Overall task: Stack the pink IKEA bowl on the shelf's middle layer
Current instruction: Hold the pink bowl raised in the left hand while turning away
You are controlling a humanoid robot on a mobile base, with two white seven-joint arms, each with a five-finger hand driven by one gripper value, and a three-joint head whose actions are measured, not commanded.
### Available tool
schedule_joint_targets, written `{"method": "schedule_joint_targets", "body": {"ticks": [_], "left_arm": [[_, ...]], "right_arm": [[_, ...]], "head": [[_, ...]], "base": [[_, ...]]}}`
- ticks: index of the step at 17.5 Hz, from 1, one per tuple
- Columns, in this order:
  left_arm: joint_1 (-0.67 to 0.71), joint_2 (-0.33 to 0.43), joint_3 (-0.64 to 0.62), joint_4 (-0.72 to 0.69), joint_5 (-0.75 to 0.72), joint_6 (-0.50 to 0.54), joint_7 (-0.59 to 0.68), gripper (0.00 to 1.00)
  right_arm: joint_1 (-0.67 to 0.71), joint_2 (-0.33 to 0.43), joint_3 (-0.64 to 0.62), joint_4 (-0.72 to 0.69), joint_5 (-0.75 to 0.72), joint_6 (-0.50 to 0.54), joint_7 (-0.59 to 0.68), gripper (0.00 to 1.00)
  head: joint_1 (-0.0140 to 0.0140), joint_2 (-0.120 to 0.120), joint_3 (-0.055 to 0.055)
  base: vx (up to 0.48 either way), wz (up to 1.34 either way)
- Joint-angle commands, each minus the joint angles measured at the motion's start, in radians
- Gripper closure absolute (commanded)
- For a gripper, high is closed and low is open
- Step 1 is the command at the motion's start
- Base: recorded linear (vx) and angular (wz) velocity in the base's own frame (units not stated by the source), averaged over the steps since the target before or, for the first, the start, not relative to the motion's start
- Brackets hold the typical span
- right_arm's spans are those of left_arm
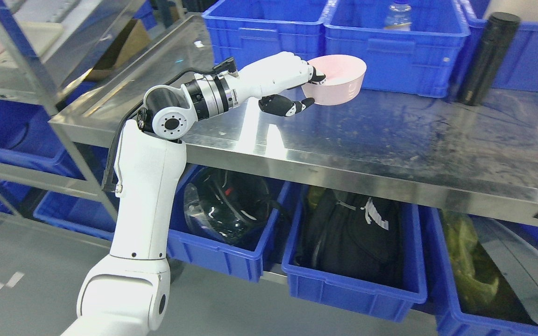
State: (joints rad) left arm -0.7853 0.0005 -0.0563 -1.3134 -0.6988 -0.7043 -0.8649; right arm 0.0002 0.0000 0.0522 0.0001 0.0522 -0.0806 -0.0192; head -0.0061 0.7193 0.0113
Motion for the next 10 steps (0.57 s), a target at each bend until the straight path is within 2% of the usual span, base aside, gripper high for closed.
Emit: {"method": "schedule_joint_targets", "body": {"ticks": [1,6,10], "left_arm": [[0.072,0.017,0.003,-0.141,0.022,-0.007,0.001,0.99],[0.129,0.017,-0.033,-0.156,0.022,-0.014,0.015,0.99],[0.129,0.017,-0.034,-0.165,0.022,-0.015,0.015,0.99]], "right_arm": [[0.003,-0.017,0.000,-0.018,0.000,-0.001,0.001,0.00],[0.003,-0.017,0.000,-0.018,0.000,-0.001,0.001,0.00],[0.004,-0.017,0.000,-0.018,0.000,-0.001,0.001,0.00]], "head": [[0.0000,0.000,0.000],[0.0000,0.000,0.000],[0.0000,0.000,0.000]], "base": [[0.025,0.78],[0.068,0.94],[0.172,1.37]]}}
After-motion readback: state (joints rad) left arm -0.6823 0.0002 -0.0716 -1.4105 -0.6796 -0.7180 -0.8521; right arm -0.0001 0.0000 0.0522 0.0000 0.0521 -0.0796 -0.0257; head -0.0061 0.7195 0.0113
